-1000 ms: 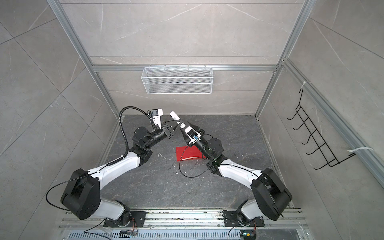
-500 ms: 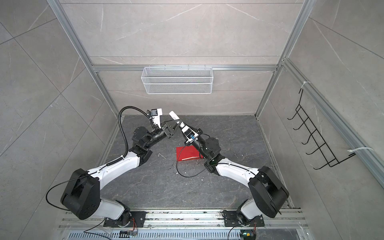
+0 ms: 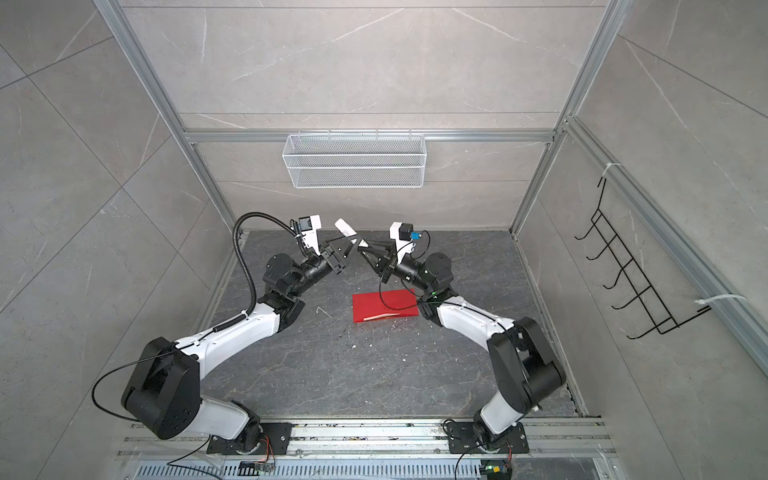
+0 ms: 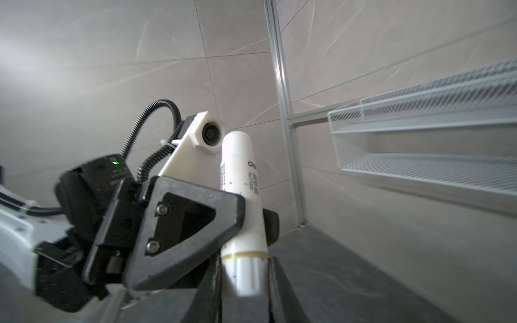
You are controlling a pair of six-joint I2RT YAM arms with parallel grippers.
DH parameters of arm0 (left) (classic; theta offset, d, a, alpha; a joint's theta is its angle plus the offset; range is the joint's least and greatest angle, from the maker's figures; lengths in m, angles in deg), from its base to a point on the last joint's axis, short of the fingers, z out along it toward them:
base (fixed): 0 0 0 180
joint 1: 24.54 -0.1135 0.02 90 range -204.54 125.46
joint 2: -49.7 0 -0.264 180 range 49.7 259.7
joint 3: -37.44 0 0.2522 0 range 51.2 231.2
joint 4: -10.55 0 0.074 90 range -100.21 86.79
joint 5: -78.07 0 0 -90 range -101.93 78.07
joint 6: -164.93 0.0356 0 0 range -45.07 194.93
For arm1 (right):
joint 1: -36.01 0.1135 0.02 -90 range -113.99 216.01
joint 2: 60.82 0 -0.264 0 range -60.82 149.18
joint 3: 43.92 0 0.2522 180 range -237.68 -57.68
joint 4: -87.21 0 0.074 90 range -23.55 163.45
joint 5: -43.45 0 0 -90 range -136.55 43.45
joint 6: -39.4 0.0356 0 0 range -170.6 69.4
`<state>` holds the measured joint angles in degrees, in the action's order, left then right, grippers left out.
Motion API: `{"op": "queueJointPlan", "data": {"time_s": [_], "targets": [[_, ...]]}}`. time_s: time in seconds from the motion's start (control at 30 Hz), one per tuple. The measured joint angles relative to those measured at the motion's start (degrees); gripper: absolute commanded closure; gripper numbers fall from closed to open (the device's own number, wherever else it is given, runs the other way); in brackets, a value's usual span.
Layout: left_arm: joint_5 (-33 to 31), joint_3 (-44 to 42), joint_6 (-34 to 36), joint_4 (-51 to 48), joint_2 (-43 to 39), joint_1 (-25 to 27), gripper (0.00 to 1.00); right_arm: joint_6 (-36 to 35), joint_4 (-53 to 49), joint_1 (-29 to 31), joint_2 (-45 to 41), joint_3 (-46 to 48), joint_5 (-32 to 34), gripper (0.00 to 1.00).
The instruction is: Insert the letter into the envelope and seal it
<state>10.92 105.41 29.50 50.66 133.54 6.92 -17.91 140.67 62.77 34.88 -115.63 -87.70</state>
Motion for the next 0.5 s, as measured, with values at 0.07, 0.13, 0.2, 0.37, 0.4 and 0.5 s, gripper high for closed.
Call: {"op": "queueJointPlan", "data": {"time_s": [0.07, 0.13, 0.2, 0.37, 0.4, 0.5], "targets": [[-0.3, 0.0, 0.0, 0.0, 0.0, -0.1, 1.0, 9.1, 3.8, -1.0, 3.0, -2.0, -4.1, 1.0], [-0.1, 0.0, -0.1, 0.1, 0.0, -0.2, 1.0, 14.0, 5.7, -1.5, 3.9, -2.6, -6.0, 1.0], [-0.1, 0.0, -0.2, 0.6, 0.0, 0.0, 1.0, 15.7, 6.6, -1.8, 3.9, -2.6, -6.8, 0.96], [0.4, 0.0, -0.2, 0.4, 0.0, 0.2, 1.0, 12.0, 4.5, -1.9, 1.8, -1.0, -6.0, 0.48], [0.7, 0.0, -0.3, 0.0, 0.0, 0.2, 1.0, 9.9, 3.5, -2.2, 0.5, -0.1, -4.0, 0.43], [1.3, 0.0, -1.4, -1.4, 0.0, 0.2, 1.0, -1.5, 1.0, -3.5, -6.0, 4.5, 3.6, 0.34]]}}
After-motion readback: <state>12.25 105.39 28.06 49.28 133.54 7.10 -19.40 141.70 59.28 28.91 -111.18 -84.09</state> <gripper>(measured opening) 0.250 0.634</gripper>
